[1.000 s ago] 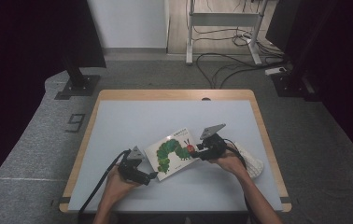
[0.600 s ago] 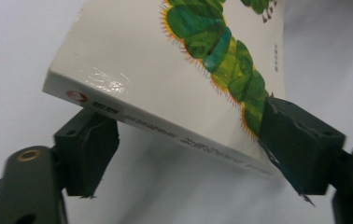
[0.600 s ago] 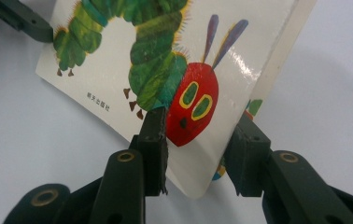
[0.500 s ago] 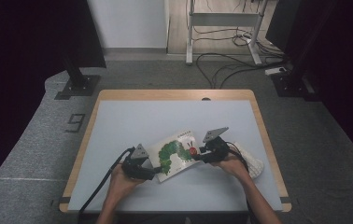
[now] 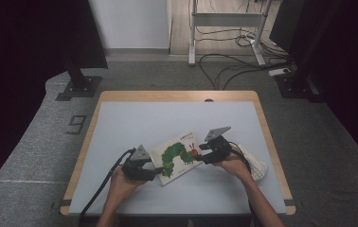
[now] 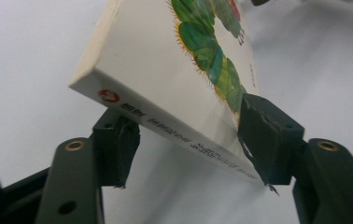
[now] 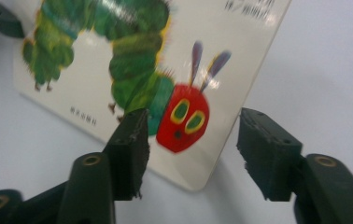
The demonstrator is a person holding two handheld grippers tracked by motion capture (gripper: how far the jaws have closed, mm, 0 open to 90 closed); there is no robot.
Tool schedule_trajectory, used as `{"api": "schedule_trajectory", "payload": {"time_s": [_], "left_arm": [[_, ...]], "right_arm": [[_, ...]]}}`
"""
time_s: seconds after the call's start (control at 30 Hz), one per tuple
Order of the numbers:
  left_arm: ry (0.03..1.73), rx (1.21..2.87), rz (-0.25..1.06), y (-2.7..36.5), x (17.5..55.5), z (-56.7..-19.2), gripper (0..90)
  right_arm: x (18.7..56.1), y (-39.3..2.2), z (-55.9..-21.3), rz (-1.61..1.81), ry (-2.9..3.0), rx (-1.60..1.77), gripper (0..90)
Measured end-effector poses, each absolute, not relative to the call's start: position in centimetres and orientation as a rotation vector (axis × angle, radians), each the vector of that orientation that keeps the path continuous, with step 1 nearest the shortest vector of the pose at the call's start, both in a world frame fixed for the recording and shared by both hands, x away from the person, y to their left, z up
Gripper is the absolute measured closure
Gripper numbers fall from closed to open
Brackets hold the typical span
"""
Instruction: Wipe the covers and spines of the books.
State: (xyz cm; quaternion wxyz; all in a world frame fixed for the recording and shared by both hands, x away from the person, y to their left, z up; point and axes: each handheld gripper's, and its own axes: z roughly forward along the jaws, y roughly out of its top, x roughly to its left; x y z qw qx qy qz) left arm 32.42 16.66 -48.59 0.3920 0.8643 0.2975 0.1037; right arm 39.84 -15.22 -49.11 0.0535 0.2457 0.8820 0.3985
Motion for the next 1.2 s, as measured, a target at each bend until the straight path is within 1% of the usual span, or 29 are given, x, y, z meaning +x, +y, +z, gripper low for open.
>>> {"api": "schedule_trajectory", "payload": {"time_s": [0.1, 0.17, 0.27, 0.43, 0.67, 0.83, 1.07, 1.2], "left_arm": [[0.750, 2.196, 0.257, 16.9, 32.4, -48.4, 41.9], [0.748, 2.198, 0.251, 17.0, 32.4, -48.3, 42.7], [0.748, 2.187, 0.239, 17.1, 32.5, -48.1, 44.9], [0.743, 2.170, 0.226, 17.5, 32.7, -47.5, 52.3], [0.734, 2.192, 0.224, 17.5, 33.2, -46.8, 56.0], [0.727, 2.187, 0.238, 17.8, 33.3, -46.1, 61.9], [0.742, 2.182, 0.280, 18.2, 33.6, -45.4, 67.6], [0.738, 2.195, 0.307, 18.2, 33.7, -45.1, 68.7]], "right_arm": [[40.4, -14.6, -49.0, 1.222, 2.675, 0.752, 36.7], [40.8, -14.3, -49.0, 1.218, 2.676, 0.764, 36.7], [41.2, -14.3, -48.9, 1.257, 2.681, 0.790, 39.4], [41.7, -14.9, -48.5, 1.342, 2.663, 0.834, 44.8], [41.6, -15.0, -48.0, 1.332, 2.639, 0.833, 49.8], [41.2, -15.2, -47.5, 1.341, 2.603, 0.828, 57.1], [40.8, -15.2, -47.0, 1.341, 2.582, 0.809, 61.9], [40.6, -15.0, -46.8, 1.328, 2.572, 0.806, 62.3]]}}
